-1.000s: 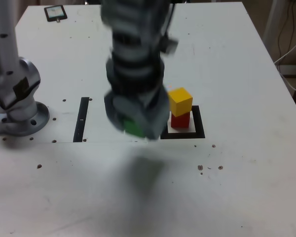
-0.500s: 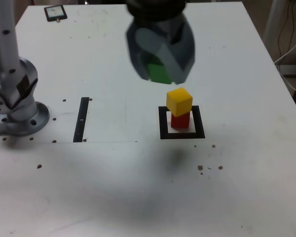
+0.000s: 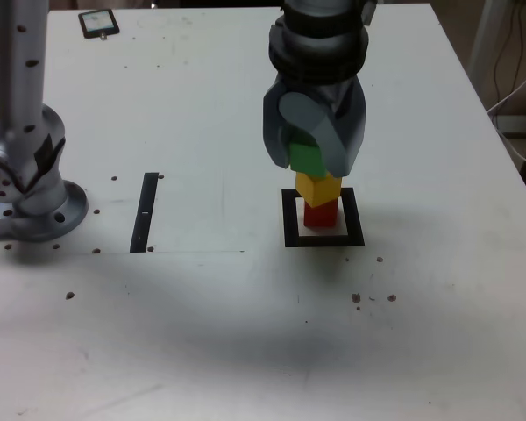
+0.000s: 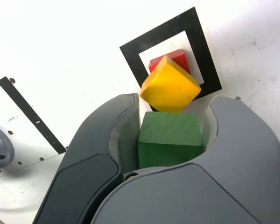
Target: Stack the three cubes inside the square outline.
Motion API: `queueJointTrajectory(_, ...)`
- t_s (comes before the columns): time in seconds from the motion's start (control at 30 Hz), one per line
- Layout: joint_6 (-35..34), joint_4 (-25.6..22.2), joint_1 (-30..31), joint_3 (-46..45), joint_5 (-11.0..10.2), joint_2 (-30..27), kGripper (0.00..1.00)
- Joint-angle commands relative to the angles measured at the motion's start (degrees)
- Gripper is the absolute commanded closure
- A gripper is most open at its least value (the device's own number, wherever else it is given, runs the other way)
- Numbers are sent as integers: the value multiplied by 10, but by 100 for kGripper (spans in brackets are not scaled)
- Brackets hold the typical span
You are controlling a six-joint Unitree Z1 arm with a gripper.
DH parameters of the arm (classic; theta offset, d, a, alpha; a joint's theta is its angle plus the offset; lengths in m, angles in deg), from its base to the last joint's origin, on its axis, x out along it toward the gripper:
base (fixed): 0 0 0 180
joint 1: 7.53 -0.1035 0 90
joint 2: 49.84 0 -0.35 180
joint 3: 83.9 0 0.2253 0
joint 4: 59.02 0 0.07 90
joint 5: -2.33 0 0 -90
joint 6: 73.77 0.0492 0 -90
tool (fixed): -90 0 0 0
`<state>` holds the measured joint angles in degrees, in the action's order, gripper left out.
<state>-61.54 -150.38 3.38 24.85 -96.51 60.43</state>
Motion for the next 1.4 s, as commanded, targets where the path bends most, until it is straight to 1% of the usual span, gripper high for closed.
queueJointTrajectory(0.0, 1, 6, -4, -5, -3, 2, 78)
queueJointTrajectory(0.5, 1, 60, -21, -35, -15, 11, 76)
queueJointTrajectory(0.7, 1, 64, -21, -38, -22, 12, 70)
queueJointTrajectory(0.77, 1, 63, -21, -39, -22, 11, 65)
queueJointTrajectory(0.8, 1, 62, -21, -39, -23, 11, 60)
queueJointTrajectory(0.87, 2, 62, -21, -41, -23, 10, 47)
queueJointTrajectory(0.93, 2, 62, -21, -43, -25, 8, 32)
queueJointTrajectory(0.97, 3, 62, -21, -44, -26, 7, 23)
queueJointTrajectory(1.07, 3, 59, -21, -44, -28, 3, 9)
queueJointTrajectory(1.17, 3, 53, -19, -42, -29, -2, 2)
queueJointTrajectory(1.37, 3, 35, -14, -38, -34, -18, 1)
